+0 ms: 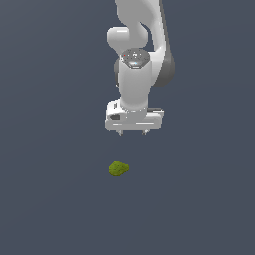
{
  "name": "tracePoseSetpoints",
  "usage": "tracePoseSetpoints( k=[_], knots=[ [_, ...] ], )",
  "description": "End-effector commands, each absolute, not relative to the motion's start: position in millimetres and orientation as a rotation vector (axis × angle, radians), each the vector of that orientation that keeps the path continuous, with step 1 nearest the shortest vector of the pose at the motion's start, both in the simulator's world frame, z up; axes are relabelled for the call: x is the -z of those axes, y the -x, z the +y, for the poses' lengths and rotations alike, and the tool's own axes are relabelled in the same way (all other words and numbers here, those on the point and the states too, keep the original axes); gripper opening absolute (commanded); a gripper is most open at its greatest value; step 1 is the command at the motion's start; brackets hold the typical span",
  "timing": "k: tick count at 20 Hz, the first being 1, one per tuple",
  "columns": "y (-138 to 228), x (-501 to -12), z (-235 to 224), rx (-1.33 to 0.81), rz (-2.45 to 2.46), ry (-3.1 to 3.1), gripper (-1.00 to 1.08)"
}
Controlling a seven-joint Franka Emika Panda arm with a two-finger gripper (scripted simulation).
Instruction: Pick up the object and move it to a goal position.
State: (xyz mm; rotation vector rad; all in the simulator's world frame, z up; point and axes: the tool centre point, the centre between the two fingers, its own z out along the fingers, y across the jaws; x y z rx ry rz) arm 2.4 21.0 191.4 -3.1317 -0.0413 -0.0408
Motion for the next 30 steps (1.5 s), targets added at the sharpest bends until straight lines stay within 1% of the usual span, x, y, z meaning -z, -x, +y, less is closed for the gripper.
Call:
tracePoseSetpoints(
  k=[1,4,10,20,30],
  knots=[
    [-2,-191,21,0.041,-0.041,3.132,1.00],
    [-3,-194,28,0.045,-0.053,3.126,1.00],
    [-6,-205,57,0.064,-0.108,3.101,1.00],
    [-7,-203,55,0.063,-0.128,3.103,1.00],
    [-16,-195,48,0.058,-0.319,3.099,1.00]
  ],
)
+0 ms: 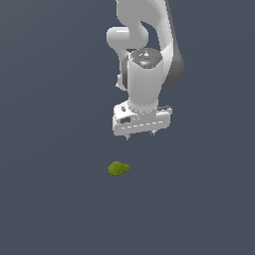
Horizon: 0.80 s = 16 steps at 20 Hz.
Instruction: Pick up the object and move it to a goal position.
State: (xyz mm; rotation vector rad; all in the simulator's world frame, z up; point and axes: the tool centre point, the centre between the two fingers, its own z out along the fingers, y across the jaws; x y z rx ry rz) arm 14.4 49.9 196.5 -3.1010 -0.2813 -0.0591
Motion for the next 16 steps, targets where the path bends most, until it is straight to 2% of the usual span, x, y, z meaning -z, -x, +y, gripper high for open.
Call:
tracePoseSetpoints(
  k=[1,16],
  knots=[
    [-17,-193,47,0.057,-0.348,3.098,1.00],
    [-42,-165,25,0.037,-0.914,3.001,1.00]
  ],
)
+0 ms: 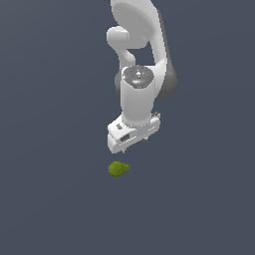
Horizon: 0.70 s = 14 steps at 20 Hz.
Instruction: Pick up the object and move it to a goal position.
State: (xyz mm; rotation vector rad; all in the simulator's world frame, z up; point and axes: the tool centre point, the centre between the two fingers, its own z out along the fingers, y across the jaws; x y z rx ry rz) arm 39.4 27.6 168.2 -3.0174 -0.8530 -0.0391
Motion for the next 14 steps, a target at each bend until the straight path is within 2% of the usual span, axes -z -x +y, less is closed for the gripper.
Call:
tracePoseSetpoints(
  k=[1,14],
  knots=[
    [-44,-163,23,0.035,-0.952,2.990,1.00],
    [-63,-136,1,0.016,-1.432,2.800,1.00]
  ],
)
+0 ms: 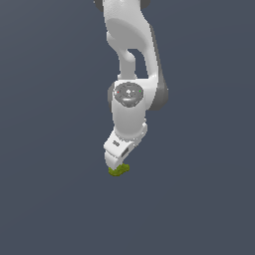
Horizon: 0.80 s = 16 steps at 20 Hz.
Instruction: Pick up the object and move it to a goal position.
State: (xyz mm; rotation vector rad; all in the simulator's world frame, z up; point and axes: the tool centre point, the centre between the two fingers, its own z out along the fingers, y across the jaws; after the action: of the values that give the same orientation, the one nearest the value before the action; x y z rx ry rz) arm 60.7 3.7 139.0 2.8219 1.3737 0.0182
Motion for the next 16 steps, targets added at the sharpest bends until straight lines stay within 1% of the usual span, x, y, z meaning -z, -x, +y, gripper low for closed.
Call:
tracePoseSetpoints(
  k=[1,16],
  knots=[
    [-64,-134,-1,-0.015,1.464,-2.776,1.00],
    [-82,-102,-28,-0.002,1.928,-2.478,1.00]
  ],
)
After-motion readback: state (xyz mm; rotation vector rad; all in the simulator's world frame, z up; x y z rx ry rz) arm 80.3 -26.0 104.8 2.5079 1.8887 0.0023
